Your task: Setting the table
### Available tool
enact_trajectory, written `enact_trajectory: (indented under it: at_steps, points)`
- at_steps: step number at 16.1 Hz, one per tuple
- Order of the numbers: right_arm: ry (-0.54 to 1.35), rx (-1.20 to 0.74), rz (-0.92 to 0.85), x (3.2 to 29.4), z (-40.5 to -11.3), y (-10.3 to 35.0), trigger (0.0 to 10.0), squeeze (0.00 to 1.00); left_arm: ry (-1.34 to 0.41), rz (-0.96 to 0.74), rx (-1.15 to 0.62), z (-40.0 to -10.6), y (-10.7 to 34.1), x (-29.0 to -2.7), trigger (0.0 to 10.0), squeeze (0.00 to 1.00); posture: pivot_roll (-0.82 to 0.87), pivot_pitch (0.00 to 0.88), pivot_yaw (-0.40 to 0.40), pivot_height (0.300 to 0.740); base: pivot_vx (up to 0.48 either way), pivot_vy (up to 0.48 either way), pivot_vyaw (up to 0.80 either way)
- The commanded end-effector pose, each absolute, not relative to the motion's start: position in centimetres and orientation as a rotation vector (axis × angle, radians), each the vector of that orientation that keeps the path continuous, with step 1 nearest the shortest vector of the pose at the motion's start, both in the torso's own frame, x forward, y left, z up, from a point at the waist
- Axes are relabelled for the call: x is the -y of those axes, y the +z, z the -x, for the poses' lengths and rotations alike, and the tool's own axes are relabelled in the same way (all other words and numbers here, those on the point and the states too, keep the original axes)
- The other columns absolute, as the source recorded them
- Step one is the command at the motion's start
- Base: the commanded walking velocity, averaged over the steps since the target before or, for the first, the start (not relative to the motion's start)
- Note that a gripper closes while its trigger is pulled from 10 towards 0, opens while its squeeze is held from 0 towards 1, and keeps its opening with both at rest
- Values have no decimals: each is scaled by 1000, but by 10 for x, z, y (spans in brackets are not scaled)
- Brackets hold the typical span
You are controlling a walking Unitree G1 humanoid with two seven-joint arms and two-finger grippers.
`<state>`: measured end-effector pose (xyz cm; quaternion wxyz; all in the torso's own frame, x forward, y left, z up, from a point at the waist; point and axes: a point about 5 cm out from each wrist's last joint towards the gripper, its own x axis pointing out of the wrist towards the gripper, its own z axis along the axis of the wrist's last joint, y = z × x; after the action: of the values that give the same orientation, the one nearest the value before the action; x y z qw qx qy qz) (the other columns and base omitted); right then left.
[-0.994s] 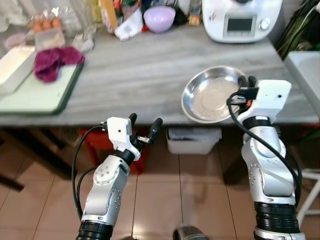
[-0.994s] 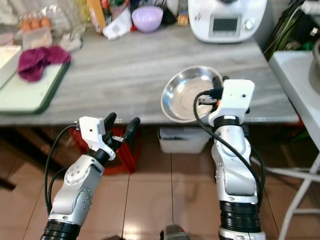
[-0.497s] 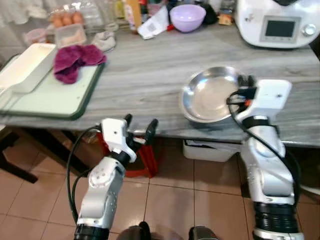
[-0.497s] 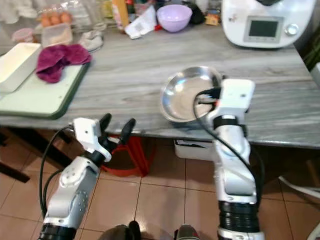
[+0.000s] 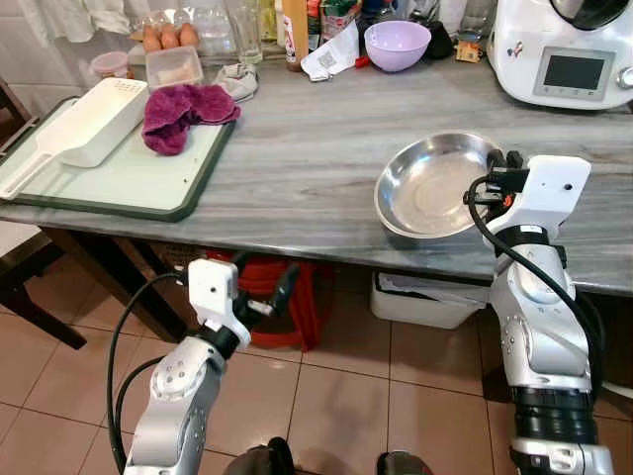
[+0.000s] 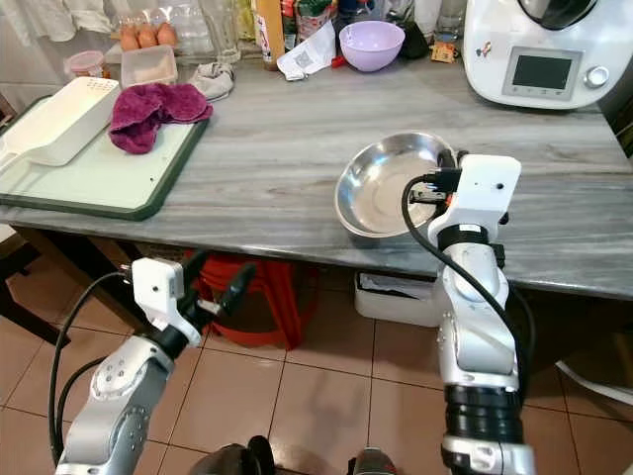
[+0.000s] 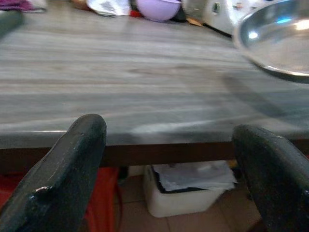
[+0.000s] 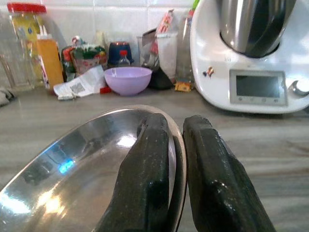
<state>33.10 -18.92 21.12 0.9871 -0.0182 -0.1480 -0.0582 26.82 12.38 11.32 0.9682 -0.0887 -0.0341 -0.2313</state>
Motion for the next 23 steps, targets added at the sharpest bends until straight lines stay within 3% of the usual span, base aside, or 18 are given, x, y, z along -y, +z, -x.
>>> enact_trajectory:
  at_steps: [1, 8, 18, 23]
  points:
    - [-113, 318, 31, 192, -334, 216, 10000, 0, -497, 178, 74, -265, 116, -123, 10000, 0, -173, 194, 41, 740, 0, 0, 0]
    - [-91, 265, -41, 189, -358, 205, 10000, 0, -568, 172, 74, -261, 120, -119, 10000, 0, -155, 203, 44, 740, 0, 0, 0]
    - [-5, 150, -195, 159, -374, 175, 10000, 0, -560, 183, 87, -265, 124, -115, 10000, 0, -135, 186, 42, 740, 0, 0, 0]
    - [-2, 168, -166, 151, -384, 179, 10000, 0, -562, 184, 88, -266, 125, -114, 10000, 0, -129, 187, 51, 740, 0, 0, 0]
